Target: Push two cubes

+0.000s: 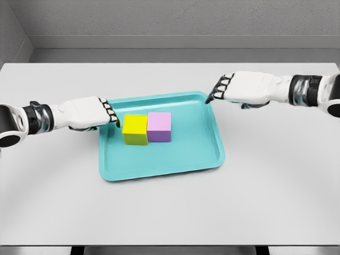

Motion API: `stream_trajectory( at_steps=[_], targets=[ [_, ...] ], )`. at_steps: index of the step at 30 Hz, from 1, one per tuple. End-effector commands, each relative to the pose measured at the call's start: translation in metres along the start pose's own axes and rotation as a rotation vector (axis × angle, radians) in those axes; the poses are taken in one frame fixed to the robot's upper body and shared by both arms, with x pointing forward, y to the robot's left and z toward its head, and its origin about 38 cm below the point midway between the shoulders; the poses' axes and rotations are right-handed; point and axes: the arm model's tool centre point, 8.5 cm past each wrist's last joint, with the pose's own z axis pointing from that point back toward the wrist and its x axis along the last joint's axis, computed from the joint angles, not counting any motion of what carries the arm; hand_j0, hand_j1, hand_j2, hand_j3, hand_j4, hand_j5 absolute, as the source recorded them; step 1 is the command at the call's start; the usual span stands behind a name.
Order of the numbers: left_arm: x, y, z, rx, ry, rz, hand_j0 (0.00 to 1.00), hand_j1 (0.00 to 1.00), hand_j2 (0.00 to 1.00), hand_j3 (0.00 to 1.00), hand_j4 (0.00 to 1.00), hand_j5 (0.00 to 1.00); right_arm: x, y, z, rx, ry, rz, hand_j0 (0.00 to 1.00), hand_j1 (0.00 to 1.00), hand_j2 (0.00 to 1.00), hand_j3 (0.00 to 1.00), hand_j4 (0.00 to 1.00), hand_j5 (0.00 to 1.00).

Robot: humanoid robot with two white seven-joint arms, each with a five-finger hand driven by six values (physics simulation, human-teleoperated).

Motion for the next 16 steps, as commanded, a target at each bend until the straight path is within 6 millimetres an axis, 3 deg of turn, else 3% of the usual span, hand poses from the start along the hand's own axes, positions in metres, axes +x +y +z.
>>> stream_trajectory(
  at_steps=[1,3,6,8,9,13,16],
  targets=[
    [-0.007,-0.001,0.01,-0.002,0.02,0.005,0.7,0.7,0.7,0.7,0.7,0.7,-0.026,-0.035,0.077,-0.13,0.089,-0.044,1.0,1.0,1.0,1.0,1.0,1.0],
    [-0.018,0.001,0.024,0.0,0.054,0.002,0.71,0.71,0.71,0.71,0.71,0.71,-0.034,-0.009,0.082,-0.109,0.103,-0.132,1.0,1.0,1.0,1.0,1.0,1.0],
    [-0.04,0.0,0.063,0.007,0.101,0.049,0.78,0.78,0.78,0.78,0.78,0.78,-0.029,0.014,0.077,-0.079,0.092,-0.18,1.0,1.0,1.0,1.0,1.0,1.0],
    [-0.054,-0.004,0.087,0.003,0.129,0.088,0.89,0.89,0.89,0.89,0.89,0.89,-0.023,0.027,0.07,-0.067,0.075,-0.209,1.0,1.0,1.0,1.0,1.0,1.0],
    [-0.064,-0.007,0.101,-0.003,0.156,0.11,1.0,1.0,1.0,1.0,1.0,1.0,-0.02,0.03,0.068,-0.079,0.057,-0.238,1.0,1.0,1.0,1.0,1.0,1.0],
    [-0.097,-0.023,0.159,-0.016,0.263,0.224,1.0,1.0,1.0,1.0,1.0,1.0,-0.014,0.041,0.066,-0.088,0.03,-0.293,1.0,1.0,1.0,1.0,1.0,1.0],
    [-0.107,-0.036,0.169,-0.001,0.287,0.303,1.0,1.0,1.0,1.0,1.0,1.0,-0.01,0.052,0.064,-0.075,0.024,-0.319,1.0,1.0,1.0,1.0,1.0,1.0]
  ],
)
